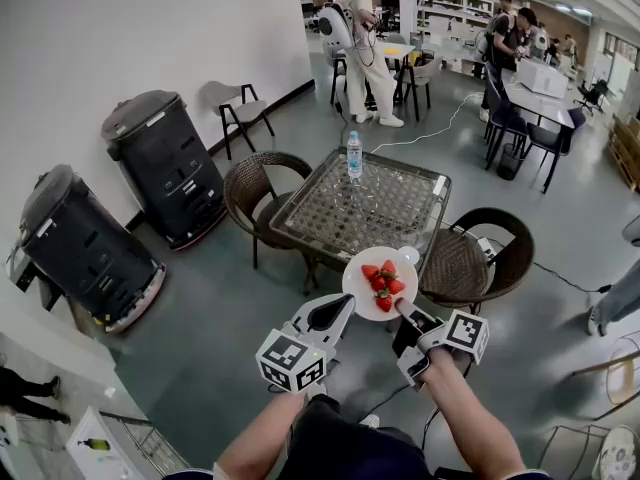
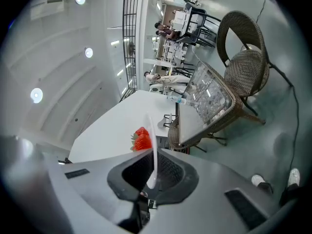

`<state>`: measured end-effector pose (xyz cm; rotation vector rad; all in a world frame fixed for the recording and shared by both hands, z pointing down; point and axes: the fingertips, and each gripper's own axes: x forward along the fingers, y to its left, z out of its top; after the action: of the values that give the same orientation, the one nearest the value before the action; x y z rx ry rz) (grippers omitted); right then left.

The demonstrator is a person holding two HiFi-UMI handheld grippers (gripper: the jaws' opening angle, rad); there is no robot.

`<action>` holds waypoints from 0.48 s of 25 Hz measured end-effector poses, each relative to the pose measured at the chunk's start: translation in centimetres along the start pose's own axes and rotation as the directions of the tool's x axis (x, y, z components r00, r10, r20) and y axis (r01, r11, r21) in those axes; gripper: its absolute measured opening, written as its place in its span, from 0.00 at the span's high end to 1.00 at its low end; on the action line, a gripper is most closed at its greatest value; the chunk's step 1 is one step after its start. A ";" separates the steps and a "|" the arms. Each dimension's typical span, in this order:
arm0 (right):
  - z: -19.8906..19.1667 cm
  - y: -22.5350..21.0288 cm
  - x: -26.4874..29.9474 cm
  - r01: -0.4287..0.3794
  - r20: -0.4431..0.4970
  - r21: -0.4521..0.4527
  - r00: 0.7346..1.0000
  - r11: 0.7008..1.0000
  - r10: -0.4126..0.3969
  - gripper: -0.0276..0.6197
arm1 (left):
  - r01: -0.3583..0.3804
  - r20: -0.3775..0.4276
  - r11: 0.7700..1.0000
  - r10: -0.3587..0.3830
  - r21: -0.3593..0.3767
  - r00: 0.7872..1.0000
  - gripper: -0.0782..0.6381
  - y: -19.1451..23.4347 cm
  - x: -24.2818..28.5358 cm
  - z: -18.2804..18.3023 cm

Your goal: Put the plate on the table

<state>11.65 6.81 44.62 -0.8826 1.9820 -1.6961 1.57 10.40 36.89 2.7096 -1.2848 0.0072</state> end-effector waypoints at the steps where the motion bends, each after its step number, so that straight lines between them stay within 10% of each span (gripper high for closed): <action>1: 0.0 -0.1 0.0 0.001 -0.001 0.000 1.000 1.000 -0.001 0.94 | -0.002 -0.001 1.000 0.002 0.000 1.000 0.88 0.0 0.0 0.0; 12: 0.8 -1.5 1.3 0.026 -0.015 0.019 1.000 0.999 -0.026 0.94 | -0.025 -0.014 1.000 0.025 -0.008 1.000 0.88 1.2 0.6 -0.6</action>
<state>11.56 5.28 46.09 -0.8956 1.9683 -1.7378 1.12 9.26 37.72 2.6816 -1.3121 0.0228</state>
